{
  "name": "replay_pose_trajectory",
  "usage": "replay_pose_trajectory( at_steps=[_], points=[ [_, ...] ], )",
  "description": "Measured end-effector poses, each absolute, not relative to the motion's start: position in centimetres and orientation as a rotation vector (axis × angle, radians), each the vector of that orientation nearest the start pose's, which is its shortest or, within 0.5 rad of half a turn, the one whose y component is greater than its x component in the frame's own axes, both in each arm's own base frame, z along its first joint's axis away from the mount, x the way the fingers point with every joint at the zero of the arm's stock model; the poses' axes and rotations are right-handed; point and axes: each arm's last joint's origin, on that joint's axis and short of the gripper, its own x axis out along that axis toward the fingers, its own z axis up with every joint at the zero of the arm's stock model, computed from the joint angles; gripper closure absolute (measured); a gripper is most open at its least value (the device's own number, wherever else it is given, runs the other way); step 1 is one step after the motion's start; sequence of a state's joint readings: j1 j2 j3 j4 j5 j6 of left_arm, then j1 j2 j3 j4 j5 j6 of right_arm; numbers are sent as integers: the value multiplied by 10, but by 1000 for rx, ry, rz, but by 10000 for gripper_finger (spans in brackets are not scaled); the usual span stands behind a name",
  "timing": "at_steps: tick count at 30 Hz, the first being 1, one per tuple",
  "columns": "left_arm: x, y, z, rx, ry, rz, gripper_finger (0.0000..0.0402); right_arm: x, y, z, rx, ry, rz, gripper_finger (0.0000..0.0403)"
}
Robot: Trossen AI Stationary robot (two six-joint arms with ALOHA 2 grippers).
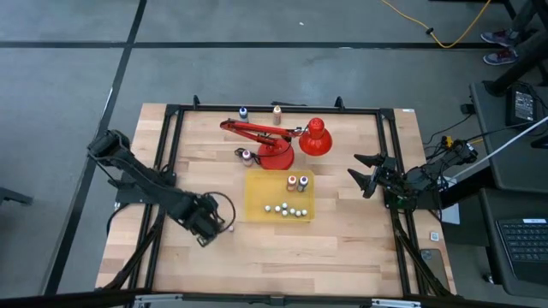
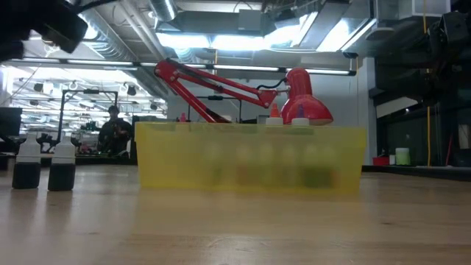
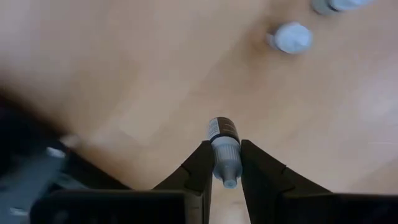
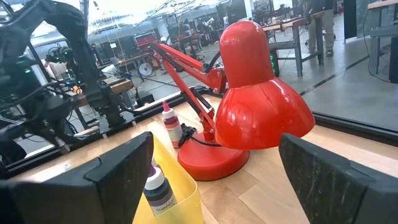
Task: Pick & Place food coloring
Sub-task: Put the small black food bottle into the yellow bin
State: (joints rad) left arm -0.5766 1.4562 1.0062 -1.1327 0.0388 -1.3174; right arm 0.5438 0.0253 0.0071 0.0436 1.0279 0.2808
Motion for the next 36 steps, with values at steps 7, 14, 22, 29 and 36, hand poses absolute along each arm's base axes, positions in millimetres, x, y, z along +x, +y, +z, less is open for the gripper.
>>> replay_pose_trajectory(
  at_steps=[7, 14, 22, 29, 36],
  points=[
    [196, -87, 232, -422, 1556, 565, 344, 85, 23, 168, 294, -86, -478, 56],
    [217, -61, 264, -319, 1498, 506, 344, 85, 23, 168, 294, -86, -479, 56],
    [261, -41, 291, -249, 1446, 452, 344, 85, 23, 168, 295, -87, -479, 56],
    [309, -30, 296, -197, 1433, 413, 344, 85, 23, 168, 293, -86, -479, 56],
    [356, -22, 285, -171, 1433, 389, 344, 85, 23, 168, 295, -87, -479, 56]
  ],
)
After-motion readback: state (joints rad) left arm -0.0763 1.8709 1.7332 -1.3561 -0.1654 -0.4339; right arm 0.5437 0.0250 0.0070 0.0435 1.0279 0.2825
